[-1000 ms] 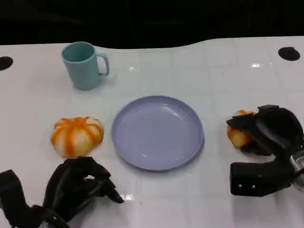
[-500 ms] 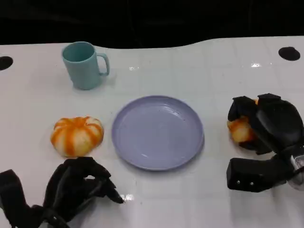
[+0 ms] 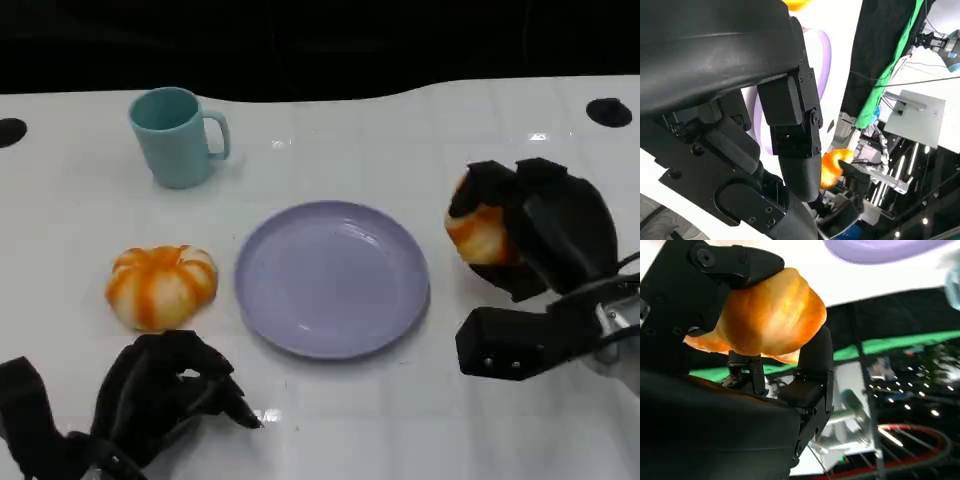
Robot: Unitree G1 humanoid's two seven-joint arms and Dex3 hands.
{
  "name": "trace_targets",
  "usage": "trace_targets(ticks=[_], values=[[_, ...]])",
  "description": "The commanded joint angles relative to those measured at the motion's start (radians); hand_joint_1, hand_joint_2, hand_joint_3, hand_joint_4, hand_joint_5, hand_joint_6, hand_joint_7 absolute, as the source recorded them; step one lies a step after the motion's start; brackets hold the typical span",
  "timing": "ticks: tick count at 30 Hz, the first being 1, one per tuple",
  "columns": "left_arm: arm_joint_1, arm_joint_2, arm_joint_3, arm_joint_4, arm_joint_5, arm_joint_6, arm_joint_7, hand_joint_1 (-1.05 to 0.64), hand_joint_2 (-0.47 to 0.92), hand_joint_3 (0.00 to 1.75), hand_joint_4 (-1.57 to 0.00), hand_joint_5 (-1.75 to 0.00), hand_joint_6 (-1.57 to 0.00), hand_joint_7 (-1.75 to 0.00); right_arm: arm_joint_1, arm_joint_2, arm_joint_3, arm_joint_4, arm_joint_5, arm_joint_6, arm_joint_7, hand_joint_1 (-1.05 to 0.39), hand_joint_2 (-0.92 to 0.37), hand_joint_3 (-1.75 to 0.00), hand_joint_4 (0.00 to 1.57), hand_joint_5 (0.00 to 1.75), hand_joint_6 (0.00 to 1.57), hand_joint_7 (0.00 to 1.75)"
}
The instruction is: Grasp the bread from the table and place it into the plate.
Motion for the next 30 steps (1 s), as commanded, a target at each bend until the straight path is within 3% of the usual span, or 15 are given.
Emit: trace_targets(ticks=[1, 7, 16, 17, 19, 23, 28, 30], values=[[0.004, 0.017, 0.003, 0.002, 0.005, -0.011, 0.005, -1.05, 0.61, 0.0, -1.57, -0.6, -1.57, -0.37, -0.023, 0.012, -0.018, -0.057, 0.025, -0.047, 0.013, -0.08, -0.23, -1.45, 1.04, 1.75, 0.86, 1.61], [0.0, 0.016, 0.004, 0.006, 0.002, -0.004, 0.004, -1.05, 0.6, 0.0, -1.57, -0.6, -1.57, -0.37, -0.041, 0.047, -0.018, -0.1, 0.034, -0.087, 0.055, -0.1, -0.22, -1.5, 1.04, 1.75, 0.85, 1.63], [0.011, 0.012, -0.002, -0.004, 0.008, -0.021, 0.006, -1.05, 0.62, 0.01, -1.57, -0.6, -1.57, -0.37, -0.101, 0.12, 0.003, -0.062, 0.029, -0.112, 0.145, -0.11, -0.22, -1.46, 1.02, 1.75, 0.77, 1.75], [0.013, 0.013, -0.002, -0.006, 0.008, -0.019, 0.007, -1.05, 0.62, 0.0, -1.57, -0.6, -1.57, -0.37, -0.107, 0.128, 0.007, -0.055, 0.027, -0.113, 0.16, -0.12, -0.24, -1.44, 1.02, 1.75, 0.84, 1.59], [0.016, 0.013, -0.003, -0.009, 0.009, -0.021, 0.007, -1.05, 0.61, 0.0, -1.57, -0.6, -1.57, -0.37, -0.12, 0.144, 0.017, -0.038, 0.018, -0.11, 0.177, -0.14, -0.27, -1.41, 1.01, 1.75, 0.89, 1.51], [0.019, 0.013, -0.005, -0.013, 0.006, -0.018, 0.004, -1.05, 0.62, 0.0, -1.57, -0.6, -1.57, -0.37, -0.141, 0.178, 0.033, 0.005, 0.011, -0.1, 0.202, -0.16, -0.3, -1.37, 0.99, 1.75, 0.8, 1.65], [0.021, 0.013, -0.006, -0.019, 0.006, -0.01, 0.011, -1.05, 0.61, 0.0, -1.57, -0.6, -1.57, -0.37, -0.163, 0.214, 0.057, 0.066, 0.001, -0.073, 0.219, -0.17, -0.35, -1.24, 0.94, 1.75, 0.84, 1.43], [0.021, 0.013, -0.007, -0.02, 0.006, -0.01, 0.01, -1.05, 0.61, 0.0, -1.57, -0.6, -1.57, -0.38, -0.169, 0.222, 0.064, 0.083, -0.003, -0.057, 0.23, -0.19, -0.44, -1.11, 0.9, 1.75, 0.89, 1.18]])
